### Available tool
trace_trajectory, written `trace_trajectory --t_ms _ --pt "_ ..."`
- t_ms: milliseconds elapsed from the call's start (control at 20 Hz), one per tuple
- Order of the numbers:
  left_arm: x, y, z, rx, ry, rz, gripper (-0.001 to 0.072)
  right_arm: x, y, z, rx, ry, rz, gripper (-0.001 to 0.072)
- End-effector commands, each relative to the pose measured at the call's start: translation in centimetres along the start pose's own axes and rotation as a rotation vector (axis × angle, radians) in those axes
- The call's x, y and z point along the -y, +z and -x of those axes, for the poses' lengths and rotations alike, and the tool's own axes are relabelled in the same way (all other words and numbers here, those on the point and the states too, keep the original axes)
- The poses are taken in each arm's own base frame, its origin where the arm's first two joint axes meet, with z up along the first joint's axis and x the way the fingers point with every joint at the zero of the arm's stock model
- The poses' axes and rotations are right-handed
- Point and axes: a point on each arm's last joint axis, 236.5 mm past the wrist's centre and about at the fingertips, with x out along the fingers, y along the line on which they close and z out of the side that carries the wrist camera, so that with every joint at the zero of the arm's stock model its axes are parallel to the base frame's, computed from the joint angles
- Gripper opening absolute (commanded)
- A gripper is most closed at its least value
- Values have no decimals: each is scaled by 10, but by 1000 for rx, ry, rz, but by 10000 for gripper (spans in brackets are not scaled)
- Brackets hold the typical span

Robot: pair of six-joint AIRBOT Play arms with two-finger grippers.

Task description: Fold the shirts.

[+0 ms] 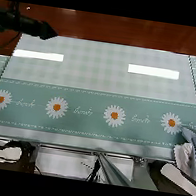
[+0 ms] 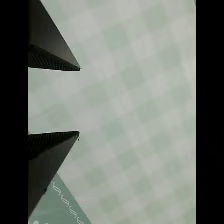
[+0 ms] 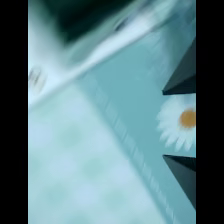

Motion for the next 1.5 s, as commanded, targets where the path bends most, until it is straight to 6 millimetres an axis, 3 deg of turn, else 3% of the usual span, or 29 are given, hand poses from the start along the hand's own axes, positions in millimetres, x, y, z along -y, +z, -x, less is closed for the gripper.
trace_trajectory --t_ms 0,100,150,300,600,850,1000,1100,1200,1350,1450 --pt "21 -4 -1 -122 93 -99 449 -132 15 -68 19 132 286 583" --pt "17 -35 -9 -282 243 -115 638 -174 -9 -102 -35 71 477 606" --pt "15 -45 -11 -343 320 -137 712 -183 -21 -114 -64 20 562 605" --pt "10 -50 -19 -390 478 -162 713 -186 -48 -122 -145 -112 721 602" --pt "11 -65 -37 -421 476 -68 710 -167 -64 -117 -247 -139 680 601" --pt "27 -56 -22 -385 431 -56 708 -190 -90 -112 -320 -12 628 573" --pt "31 -53 -6 -349 437 -35 708 -203 -74 -100 -220 23 599 569" --pt "32 -60 -6 -330 433 -42 708 -213 -53 -87 -103 47 594 513" --pt "31 -62 -10 -302 433 -38 708 -218 -43 -77 -45 61 591 514" --pt "33 -48 -15 -231 424 -5 708 -214 -56 -82 -92 61 589 513" --pt "38 -53 -15 -251 406 9 708 -211 -69 -88 -116 73 602 513"
